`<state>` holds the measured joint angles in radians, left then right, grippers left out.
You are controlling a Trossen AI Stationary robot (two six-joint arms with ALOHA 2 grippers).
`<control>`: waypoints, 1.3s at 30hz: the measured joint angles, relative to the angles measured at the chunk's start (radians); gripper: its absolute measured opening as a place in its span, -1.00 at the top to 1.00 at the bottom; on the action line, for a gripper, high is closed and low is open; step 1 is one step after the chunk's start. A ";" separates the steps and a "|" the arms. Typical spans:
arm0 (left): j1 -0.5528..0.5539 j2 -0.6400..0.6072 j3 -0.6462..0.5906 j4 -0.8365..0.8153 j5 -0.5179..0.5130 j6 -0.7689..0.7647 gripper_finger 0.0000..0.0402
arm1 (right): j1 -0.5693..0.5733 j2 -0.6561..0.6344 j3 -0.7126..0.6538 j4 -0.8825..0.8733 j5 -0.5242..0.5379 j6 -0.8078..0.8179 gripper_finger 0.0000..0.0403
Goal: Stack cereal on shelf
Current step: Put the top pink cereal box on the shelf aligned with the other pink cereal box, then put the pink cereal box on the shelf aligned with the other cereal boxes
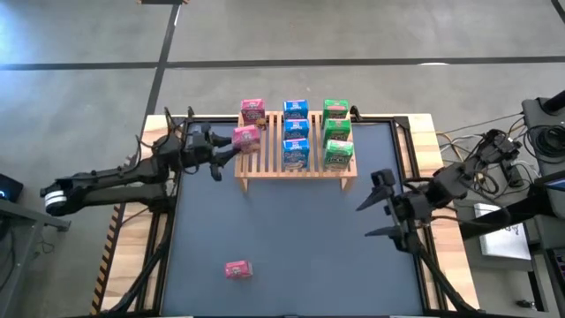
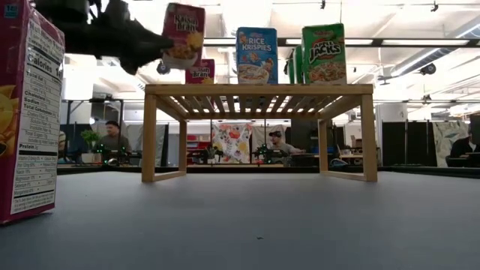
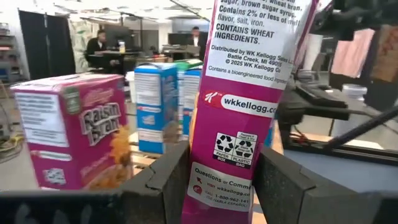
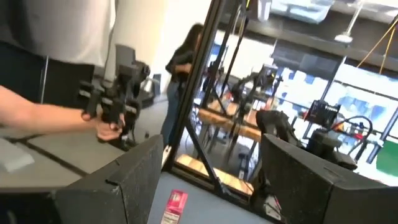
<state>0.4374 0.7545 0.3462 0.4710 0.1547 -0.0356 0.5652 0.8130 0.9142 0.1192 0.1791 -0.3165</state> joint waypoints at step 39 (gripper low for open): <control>0.299 0.413 -0.002 0.345 0.416 -0.114 -0.19 | 0.000 -0.071 -0.136 0.010 0.005 0.082 -0.28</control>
<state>0.7361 1.1678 0.3447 0.8155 0.5705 -0.1492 0.5648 0.7422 0.7784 0.1295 0.1844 -0.2347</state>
